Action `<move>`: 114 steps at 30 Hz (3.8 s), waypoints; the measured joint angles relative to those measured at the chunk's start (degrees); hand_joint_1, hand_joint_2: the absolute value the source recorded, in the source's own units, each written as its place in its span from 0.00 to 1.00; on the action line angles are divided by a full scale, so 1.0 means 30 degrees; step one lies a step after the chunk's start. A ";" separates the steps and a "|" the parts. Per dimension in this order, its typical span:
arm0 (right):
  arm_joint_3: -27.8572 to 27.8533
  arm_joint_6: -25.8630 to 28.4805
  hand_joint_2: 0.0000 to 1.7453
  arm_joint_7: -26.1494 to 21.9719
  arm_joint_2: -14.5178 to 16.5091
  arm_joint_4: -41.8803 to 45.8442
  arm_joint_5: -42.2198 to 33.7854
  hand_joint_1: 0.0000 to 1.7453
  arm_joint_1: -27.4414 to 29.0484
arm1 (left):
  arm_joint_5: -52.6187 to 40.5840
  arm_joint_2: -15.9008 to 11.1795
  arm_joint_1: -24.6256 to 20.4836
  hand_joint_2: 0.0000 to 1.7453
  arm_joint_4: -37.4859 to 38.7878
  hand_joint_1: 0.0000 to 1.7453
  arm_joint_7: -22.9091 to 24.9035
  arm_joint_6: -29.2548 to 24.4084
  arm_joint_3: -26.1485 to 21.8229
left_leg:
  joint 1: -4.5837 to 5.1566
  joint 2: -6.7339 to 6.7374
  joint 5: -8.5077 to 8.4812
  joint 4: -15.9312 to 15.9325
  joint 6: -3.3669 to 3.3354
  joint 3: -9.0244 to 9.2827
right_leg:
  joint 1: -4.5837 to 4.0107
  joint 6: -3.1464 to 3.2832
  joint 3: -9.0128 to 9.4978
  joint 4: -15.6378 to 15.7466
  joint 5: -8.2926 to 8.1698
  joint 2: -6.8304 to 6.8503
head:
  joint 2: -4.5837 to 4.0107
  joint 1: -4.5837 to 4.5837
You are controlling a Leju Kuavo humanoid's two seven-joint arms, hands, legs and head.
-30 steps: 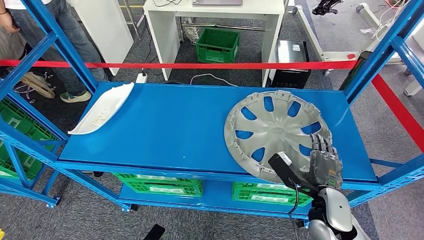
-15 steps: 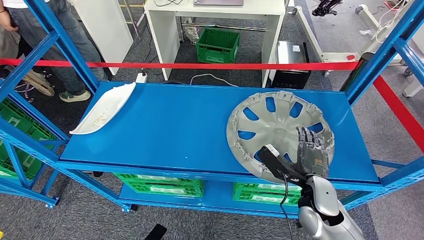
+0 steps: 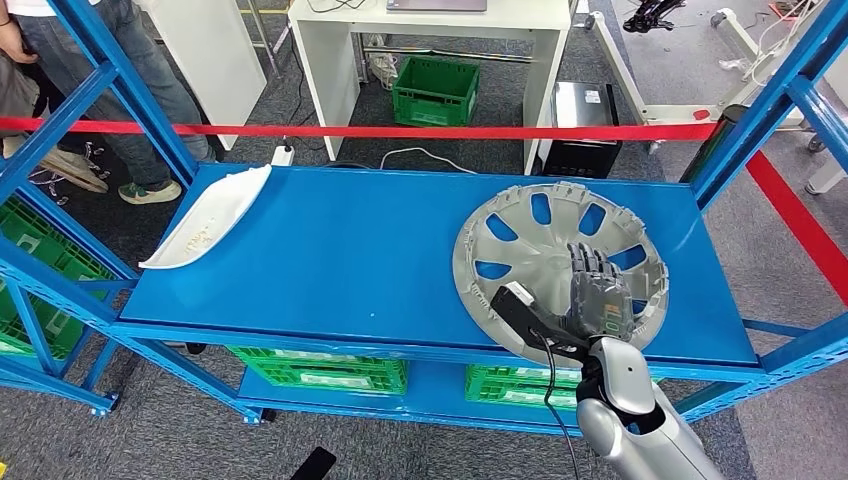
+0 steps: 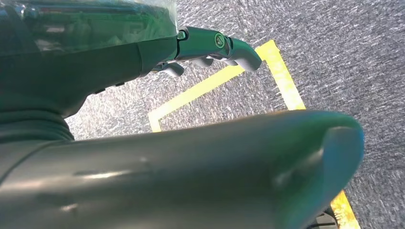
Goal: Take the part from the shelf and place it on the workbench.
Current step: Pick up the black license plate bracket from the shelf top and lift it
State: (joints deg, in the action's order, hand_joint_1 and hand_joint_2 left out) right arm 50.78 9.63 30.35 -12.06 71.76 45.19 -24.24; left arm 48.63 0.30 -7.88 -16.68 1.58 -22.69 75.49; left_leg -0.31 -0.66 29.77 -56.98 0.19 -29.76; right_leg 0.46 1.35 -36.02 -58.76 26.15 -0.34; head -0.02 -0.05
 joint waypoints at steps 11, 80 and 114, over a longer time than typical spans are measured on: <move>0.0696 0.0494 0.00 -0.0982 0.1167 -0.1316 -0.0523 0.00 -0.0405 | -0.0362 0.0046 -0.0093 0.00 0.0000 0.00 0.0230 0.0017 0.0000 | 0.0000 0.0000 0.0000 0.0000 0.0000 0.0000 | 0.0000 0.0000 0.0001 0.0002 0.0000 -0.0001 | 0.0000 0.0002; 0.0756 0.1914 1.00 -0.1971 0.2537 -0.5764 -0.6610 1.00 -0.0546 | -0.1543 0.0053 -0.0076 0.00 0.0000 0.00 0.0514 -0.0319 -0.0370 | -0.0022 0.0062 0.0074 0.0012 -0.0075 0.0503 | -0.0052 -0.0039 0.0592 0.0192 0.0012 -0.0040 | 0.0000 -0.0006; 0.0730 0.2583 1.00 -0.2213 0.2100 -0.5058 -0.7342 1.00 -0.0198 | -0.1623 0.0055 -0.0027 0.00 0.0000 0.00 0.0335 -0.0395 -0.0710 | -0.0024 0.0051 0.0100 0.0016 -0.0122 0.0538 | -0.0056 -0.0074 0.0692 0.0295 0.0005 -0.0020 | 0.0000 -0.0006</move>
State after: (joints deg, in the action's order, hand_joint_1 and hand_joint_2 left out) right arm 52.97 17.38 23.71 -5.76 56.58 23.17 -24.84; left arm 43.76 0.46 -7.96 -16.68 2.58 -23.87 73.36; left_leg -0.38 -0.51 30.07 -56.93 -0.18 -28.15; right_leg 0.29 1.13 -33.94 -57.87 26.16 -0.40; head -0.02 -0.07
